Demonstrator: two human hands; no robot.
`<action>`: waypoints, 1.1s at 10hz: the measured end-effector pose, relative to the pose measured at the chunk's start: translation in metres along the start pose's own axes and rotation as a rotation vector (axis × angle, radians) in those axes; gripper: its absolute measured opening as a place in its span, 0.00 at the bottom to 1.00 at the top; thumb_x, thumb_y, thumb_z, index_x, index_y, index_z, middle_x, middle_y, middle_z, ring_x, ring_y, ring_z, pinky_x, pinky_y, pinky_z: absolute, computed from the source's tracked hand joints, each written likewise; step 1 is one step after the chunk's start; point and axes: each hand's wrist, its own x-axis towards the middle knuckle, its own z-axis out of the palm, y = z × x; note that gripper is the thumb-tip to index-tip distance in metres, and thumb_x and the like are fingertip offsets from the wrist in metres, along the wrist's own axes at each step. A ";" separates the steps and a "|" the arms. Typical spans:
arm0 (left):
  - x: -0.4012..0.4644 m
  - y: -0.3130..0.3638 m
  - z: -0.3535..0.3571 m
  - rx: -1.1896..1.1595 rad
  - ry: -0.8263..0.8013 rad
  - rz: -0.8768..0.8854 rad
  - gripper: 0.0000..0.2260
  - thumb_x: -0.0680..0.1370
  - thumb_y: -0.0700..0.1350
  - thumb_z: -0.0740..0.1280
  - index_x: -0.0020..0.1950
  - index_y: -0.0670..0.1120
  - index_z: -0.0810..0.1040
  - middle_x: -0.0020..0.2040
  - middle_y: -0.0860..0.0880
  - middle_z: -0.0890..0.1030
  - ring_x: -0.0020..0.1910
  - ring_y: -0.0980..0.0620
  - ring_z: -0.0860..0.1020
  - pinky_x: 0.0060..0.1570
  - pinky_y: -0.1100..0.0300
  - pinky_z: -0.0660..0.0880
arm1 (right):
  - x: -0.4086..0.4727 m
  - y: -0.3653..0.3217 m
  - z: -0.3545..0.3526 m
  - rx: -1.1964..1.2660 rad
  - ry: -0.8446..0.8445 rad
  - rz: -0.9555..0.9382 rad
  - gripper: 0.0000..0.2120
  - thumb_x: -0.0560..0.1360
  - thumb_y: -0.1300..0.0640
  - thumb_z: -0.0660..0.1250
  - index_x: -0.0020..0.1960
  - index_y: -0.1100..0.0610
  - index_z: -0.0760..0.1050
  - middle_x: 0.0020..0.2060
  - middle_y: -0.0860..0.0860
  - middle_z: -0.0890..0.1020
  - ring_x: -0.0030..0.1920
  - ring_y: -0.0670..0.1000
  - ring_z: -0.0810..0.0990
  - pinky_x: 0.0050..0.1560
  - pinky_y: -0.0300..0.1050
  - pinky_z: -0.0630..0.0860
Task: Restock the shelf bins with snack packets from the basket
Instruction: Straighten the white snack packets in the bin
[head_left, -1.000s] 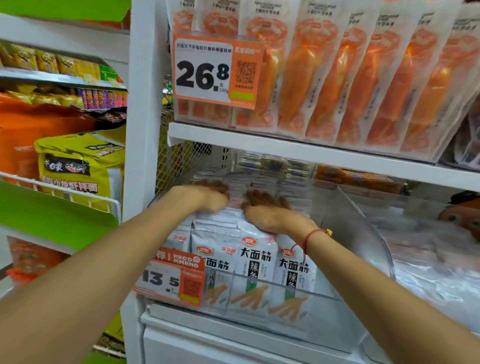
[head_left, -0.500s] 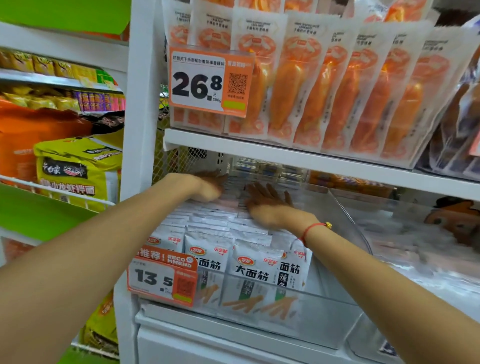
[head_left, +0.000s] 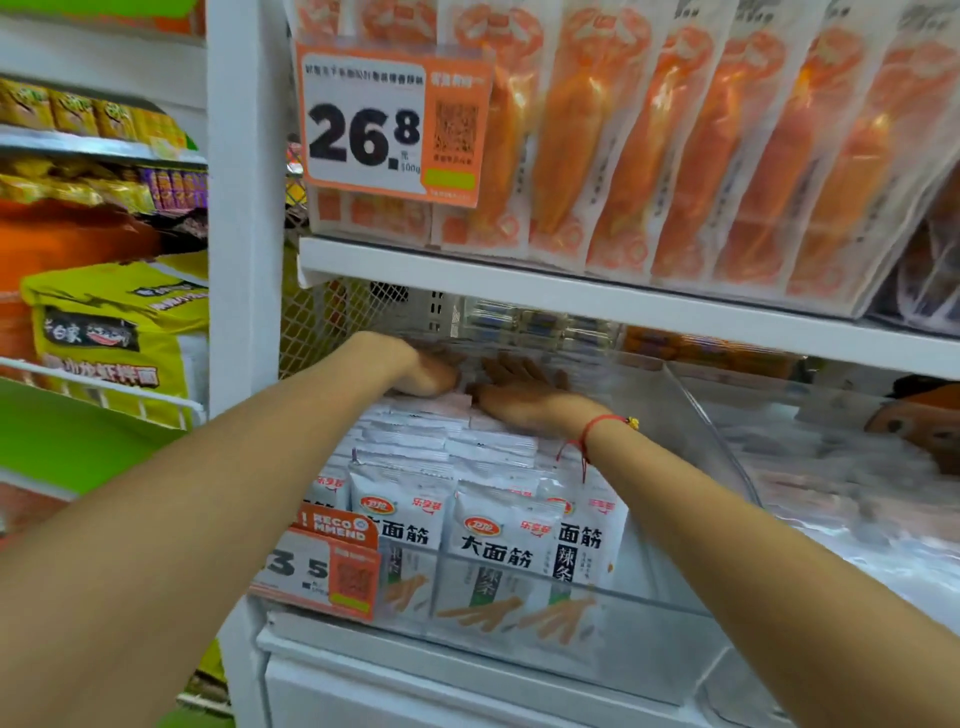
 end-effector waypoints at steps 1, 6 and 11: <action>-0.020 0.006 0.001 0.058 -0.009 0.078 0.24 0.83 0.55 0.45 0.78 0.50 0.50 0.78 0.49 0.48 0.77 0.46 0.49 0.75 0.47 0.46 | -0.024 0.006 -0.002 -0.026 0.095 0.058 0.28 0.81 0.41 0.48 0.77 0.44 0.41 0.77 0.47 0.38 0.76 0.55 0.36 0.72 0.60 0.34; -0.044 -0.008 0.004 -0.158 -0.189 0.090 0.25 0.81 0.61 0.41 0.78 0.57 0.44 0.78 0.52 0.43 0.77 0.48 0.42 0.75 0.47 0.40 | -0.042 -0.002 -0.026 1.638 -0.084 -0.048 0.31 0.81 0.43 0.47 0.56 0.70 0.71 0.52 0.68 0.77 0.55 0.55 0.76 0.64 0.40 0.64; -0.113 -0.029 0.059 -0.068 0.264 0.167 0.22 0.82 0.57 0.38 0.77 0.61 0.49 0.77 0.59 0.50 0.77 0.54 0.46 0.75 0.52 0.41 | -0.082 -0.020 0.040 0.029 0.174 -0.192 0.26 0.81 0.40 0.42 0.77 0.45 0.50 0.77 0.47 0.54 0.76 0.57 0.50 0.71 0.67 0.45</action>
